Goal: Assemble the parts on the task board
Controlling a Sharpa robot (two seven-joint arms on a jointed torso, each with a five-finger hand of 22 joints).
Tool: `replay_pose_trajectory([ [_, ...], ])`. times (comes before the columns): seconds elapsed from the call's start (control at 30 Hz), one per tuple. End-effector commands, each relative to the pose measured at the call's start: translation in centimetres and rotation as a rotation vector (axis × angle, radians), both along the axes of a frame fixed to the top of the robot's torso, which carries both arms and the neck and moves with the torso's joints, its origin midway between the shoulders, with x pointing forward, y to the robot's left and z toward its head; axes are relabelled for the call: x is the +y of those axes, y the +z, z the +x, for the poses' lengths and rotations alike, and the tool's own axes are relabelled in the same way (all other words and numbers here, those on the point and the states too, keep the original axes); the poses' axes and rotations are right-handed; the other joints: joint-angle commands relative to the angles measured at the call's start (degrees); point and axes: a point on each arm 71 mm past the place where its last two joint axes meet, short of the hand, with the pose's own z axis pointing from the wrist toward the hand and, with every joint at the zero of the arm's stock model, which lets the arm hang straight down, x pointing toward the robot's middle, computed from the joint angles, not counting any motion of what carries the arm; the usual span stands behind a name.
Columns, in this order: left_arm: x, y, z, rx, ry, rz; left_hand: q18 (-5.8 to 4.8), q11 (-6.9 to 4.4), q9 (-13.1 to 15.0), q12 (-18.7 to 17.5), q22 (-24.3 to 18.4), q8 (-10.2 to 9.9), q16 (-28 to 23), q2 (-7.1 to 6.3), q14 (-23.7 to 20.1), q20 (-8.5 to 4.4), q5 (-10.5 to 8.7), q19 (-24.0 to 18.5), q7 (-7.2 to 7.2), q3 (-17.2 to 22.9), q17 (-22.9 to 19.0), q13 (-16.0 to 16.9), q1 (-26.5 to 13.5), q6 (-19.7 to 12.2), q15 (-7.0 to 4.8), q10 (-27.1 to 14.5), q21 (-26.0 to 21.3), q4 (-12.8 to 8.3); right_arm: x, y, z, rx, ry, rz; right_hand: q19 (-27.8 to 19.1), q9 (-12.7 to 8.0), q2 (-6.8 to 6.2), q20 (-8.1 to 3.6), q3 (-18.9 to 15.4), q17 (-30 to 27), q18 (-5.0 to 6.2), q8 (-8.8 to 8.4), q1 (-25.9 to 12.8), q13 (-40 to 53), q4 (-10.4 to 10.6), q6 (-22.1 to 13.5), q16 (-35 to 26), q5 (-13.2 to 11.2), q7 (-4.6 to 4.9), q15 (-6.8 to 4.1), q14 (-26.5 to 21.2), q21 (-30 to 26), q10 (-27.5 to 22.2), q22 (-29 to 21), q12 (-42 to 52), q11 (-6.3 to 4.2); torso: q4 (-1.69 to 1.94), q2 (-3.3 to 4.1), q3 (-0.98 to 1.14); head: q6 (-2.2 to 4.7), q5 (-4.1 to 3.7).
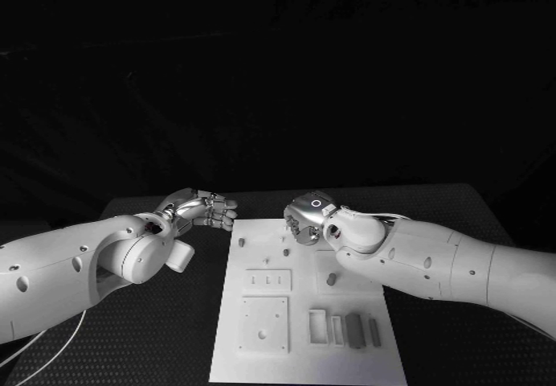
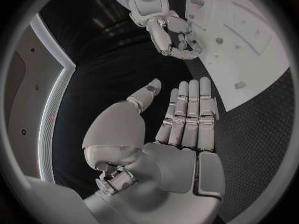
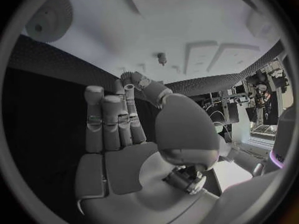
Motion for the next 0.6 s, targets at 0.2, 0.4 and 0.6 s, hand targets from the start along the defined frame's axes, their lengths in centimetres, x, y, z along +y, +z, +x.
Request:
replay_pose_trajectory([
  [0.2, -0.4, 0.2, -0.2, -0.009, -0.021, -0.003, 1.17, 0.42, 0.0, -0.3, 0.1, -0.4, -0.4, -0.03, -0.1, 0.02, 0.25, -0.5, 0.45, -0.1, 0.1, 0.1, -0.5, 0.1, 0.30, 0.1, -0.3, 0.4, 1.0, 0.4, 0.4, -0.074, 0.003, -0.005, 0.4, 0.2, -0.07, -0.54, 1.0, 0.1, 4.87, 0.18, -0.3, 4.8, 0.4, 0.6, 0.3, 0.4, -0.09, -0.46, -0.1, 0.3, 2.3, 1.3, 0.8, -1.21, 0.20, 0.26, 0.03, 0.37, 0.20],
  [0.4, -0.4, 0.5, -0.2, -0.014, -0.024, -0.004, 1.17, 0.42, 0.0, -0.3, 0.1, -0.4, -0.4, -0.05, -0.1, 0.02, 0.25, -0.5, 0.45, -0.1, 0.2, 0.1, -0.5, 0.1, 0.30, 0.1, -0.3, 0.4, 1.3, 0.4, 0.8, -0.084, -0.001, -0.007, 0.4, 0.2, -0.13, -0.54, 1.0, 0.1, 4.87, 0.16, -0.3, 4.9, 0.4, 0.6, 0.3, 0.4, -0.11, -0.47, -0.1, 0.3, 2.3, 1.3, 0.7, -1.22, 0.35, 0.44, 0.01, 0.51, 0.19],
  [0.6, -0.5, 0.7, -0.2, -0.018, -0.027, -0.003, 1.17, 0.42, 0.0, -0.3, 0.1, -0.4, -0.5, -0.06, -0.1, 0.02, 0.25, -0.5, 0.45, -0.1, 0.2, 0.1, -0.5, 0.1, 0.31, 0.2, -0.3, 0.4, 1.6, 0.3, 0.9, -0.087, 0.001, -0.009, 0.4, 0.2, -0.16, -0.54, 1.1, 0.1, 4.87, 0.15, -0.3, 5.0, 0.4, 0.6, 0.3, 0.4, -0.11, -0.47, -0.1, 0.3, 2.3, 1.3, 0.7, -1.23, 0.47, 0.61, 0.00, 0.54, 0.32],
])
